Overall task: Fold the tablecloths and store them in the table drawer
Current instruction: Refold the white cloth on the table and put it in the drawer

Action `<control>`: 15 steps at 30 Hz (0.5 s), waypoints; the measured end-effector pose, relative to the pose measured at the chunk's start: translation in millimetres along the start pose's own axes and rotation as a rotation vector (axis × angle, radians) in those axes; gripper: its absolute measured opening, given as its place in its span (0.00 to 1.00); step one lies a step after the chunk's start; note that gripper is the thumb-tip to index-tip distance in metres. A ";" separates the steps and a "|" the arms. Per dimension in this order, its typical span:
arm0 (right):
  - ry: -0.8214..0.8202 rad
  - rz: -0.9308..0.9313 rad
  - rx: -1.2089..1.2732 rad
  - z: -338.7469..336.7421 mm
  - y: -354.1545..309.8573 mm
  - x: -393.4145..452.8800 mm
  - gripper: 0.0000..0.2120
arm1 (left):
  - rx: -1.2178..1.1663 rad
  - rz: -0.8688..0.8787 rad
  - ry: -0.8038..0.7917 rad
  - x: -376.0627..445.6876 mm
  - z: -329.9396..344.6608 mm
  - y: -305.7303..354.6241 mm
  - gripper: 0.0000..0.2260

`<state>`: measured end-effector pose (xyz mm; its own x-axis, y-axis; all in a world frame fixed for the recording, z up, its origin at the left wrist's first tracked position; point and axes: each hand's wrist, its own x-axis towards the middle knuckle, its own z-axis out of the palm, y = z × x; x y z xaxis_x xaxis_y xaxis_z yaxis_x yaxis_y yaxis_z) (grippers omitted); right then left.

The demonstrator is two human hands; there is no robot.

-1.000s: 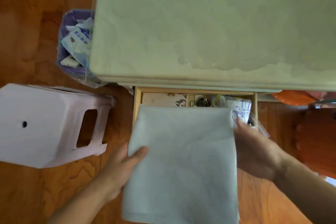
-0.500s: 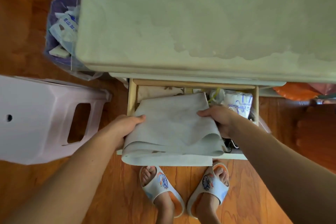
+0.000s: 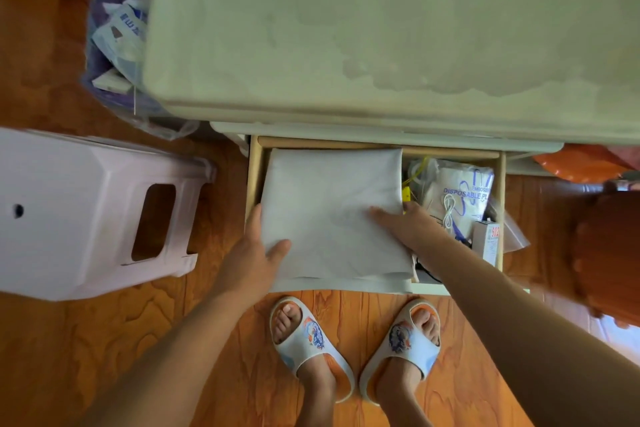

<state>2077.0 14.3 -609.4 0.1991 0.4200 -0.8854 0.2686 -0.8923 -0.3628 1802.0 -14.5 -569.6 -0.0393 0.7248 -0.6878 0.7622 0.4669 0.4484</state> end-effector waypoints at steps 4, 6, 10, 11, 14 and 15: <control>-0.291 0.098 0.055 -20.4 14.5 -12.2 0.44 | -0.440 -0.076 -0.257 10.0 -16.8 -16.5 0.40; -0.388 0.146 0.227 -24.5 11.3 -20.2 0.31 | -0.608 -0.143 -0.316 10.4 -23.9 -22.0 0.48; -0.386 0.048 0.513 -18.0 22.3 -30.1 0.22 | -0.837 -0.197 -0.429 11.3 -29.2 -29.1 0.49; -0.378 0.009 0.572 -14.4 28.5 -30.9 0.21 | -0.870 -0.210 -0.473 11.9 -30.3 -30.7 0.44; -0.307 -0.046 0.650 -7.7 35.2 -35.9 0.19 | -0.855 -0.229 -0.616 19.8 -38.2 -31.7 0.35; -0.296 -0.051 0.669 -6.3 34.9 -37.0 0.20 | -0.826 -0.222 -0.684 23.1 -41.1 -31.5 0.38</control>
<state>2084.9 -31.3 -587.5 -0.0862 0.4856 -0.8699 -0.3810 -0.8229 -0.4215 1750.5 8.4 -576.2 0.4396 0.2670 -0.8576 0.1047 0.9330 0.3442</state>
